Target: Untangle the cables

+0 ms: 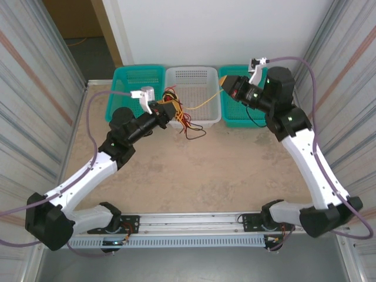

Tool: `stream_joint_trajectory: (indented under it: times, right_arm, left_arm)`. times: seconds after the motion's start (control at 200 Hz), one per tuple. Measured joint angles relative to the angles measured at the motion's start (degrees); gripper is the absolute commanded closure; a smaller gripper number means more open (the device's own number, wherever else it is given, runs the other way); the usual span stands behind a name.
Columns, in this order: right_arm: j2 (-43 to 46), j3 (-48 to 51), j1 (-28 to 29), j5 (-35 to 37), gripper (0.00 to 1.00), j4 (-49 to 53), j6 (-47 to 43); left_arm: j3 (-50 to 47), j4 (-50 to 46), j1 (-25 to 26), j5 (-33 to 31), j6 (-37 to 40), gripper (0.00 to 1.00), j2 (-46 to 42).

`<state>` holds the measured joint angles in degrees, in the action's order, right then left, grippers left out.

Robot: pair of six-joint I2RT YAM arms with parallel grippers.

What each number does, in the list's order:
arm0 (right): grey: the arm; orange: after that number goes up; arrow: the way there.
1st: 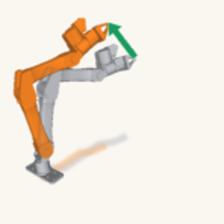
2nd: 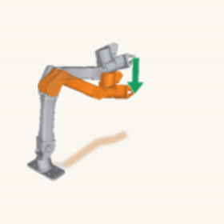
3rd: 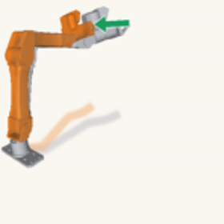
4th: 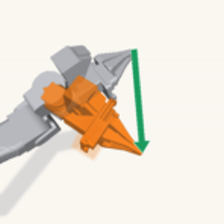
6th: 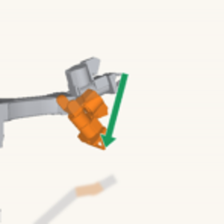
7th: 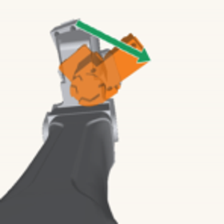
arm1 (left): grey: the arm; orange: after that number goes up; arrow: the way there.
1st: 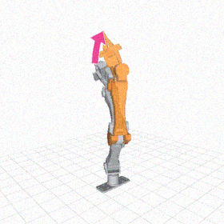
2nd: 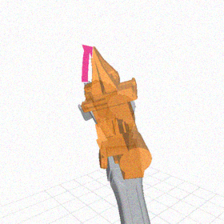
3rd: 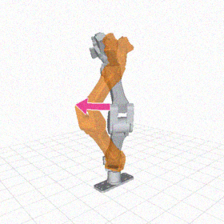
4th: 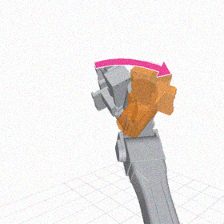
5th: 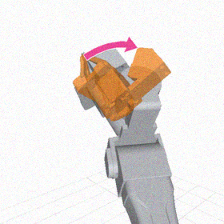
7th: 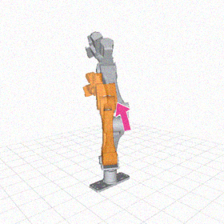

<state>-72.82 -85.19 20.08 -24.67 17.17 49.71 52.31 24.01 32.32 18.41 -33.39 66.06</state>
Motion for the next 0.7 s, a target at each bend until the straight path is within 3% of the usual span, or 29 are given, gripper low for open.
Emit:
stream_joint_trajectory:
  times: [0.175, 0.341, 0.556, 0.701]
  right_arm:
    - [-7.28, -1.05, -4.11, -5.70, 1.00, -2.82, 0.96]
    - [-13.81, 0.90, -3.48, -8.20, 1.00, -10.08, 4.55]
    - [-18.10, 6.38, 2.03, -7.91, 1.00, -18.23, 8.35]
    - [-19.04, 13.88, 7.61, -6.51, 1.00, -26.77, 12.13]
  left_arm:
    - [0.83, 2.40, 0.04, 10.51, -6.16, 1.00, 0.52]
    - [2.51, 9.20, 0.04, 14.69, -12.55, 1.00, 1.99]
    - [7.10, 12.98, -0.24, 15.37, -16.13, 1.00, 4.33]
    - [8.46, 15.87, -2.21, 12.00, -16.61, 1.00, 4.59]
